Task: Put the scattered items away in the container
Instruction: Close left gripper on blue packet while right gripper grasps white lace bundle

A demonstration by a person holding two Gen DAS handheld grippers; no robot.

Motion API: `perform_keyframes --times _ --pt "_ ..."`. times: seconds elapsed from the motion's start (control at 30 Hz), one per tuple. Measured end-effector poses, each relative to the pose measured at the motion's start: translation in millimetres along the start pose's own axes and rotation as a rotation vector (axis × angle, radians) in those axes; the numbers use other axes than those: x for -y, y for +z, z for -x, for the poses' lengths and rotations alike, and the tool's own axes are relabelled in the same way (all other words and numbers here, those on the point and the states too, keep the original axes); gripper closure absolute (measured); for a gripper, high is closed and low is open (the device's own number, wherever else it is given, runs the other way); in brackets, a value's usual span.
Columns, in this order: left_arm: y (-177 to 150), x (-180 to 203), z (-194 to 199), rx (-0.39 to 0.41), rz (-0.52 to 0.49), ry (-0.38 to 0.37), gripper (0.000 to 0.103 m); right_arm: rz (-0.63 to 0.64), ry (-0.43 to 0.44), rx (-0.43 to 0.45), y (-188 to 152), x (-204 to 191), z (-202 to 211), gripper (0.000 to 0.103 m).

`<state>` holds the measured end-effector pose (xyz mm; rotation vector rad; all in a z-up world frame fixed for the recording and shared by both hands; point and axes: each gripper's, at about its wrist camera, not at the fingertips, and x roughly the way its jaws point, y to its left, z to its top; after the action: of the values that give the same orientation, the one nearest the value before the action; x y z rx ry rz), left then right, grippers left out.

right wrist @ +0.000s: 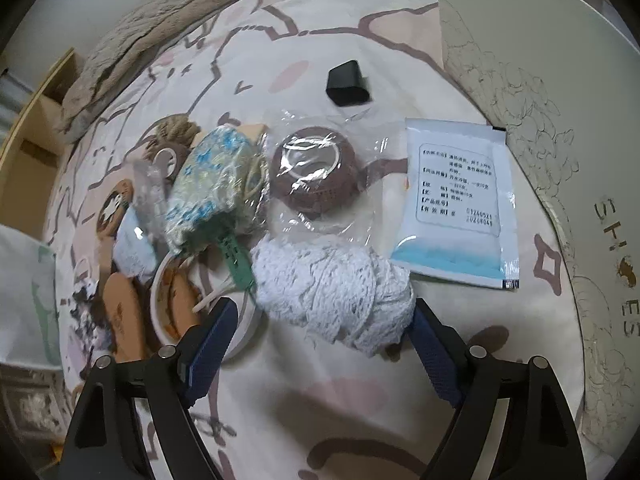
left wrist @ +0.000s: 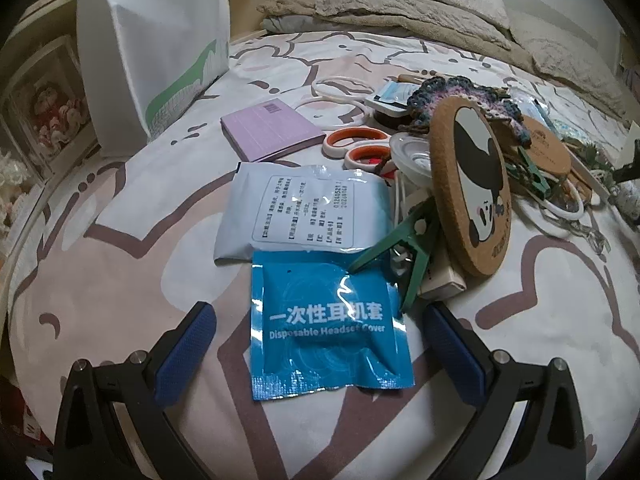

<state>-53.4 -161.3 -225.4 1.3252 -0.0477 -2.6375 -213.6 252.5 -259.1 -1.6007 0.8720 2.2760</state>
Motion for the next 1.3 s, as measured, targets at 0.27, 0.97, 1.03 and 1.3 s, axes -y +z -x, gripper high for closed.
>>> perform_keyframes --times 0.27,0.97,1.03,1.3 --pt "-3.3 5.3 1.8 0.01 -0.008 0.011 0.0 0.023 -0.068 0.041 7.0 -4.3 -9.7 0.024" --pt "-7.6 -0.1 12.1 0.059 -0.015 -0.056 0.033 0.164 -0.007 0.089 -0.1 3.1 39.1 0.032" --pt "-7.6 -4.3 14.9 0.062 0.005 -0.077 0.039 0.173 0.006 0.087 -1.5 4.6 42.7 0.032" --pt "-11.9 -7.2 20.7 0.075 0.033 -0.089 0.048 0.213 0.055 0.101 -7.2 4.2 60.0 0.032"
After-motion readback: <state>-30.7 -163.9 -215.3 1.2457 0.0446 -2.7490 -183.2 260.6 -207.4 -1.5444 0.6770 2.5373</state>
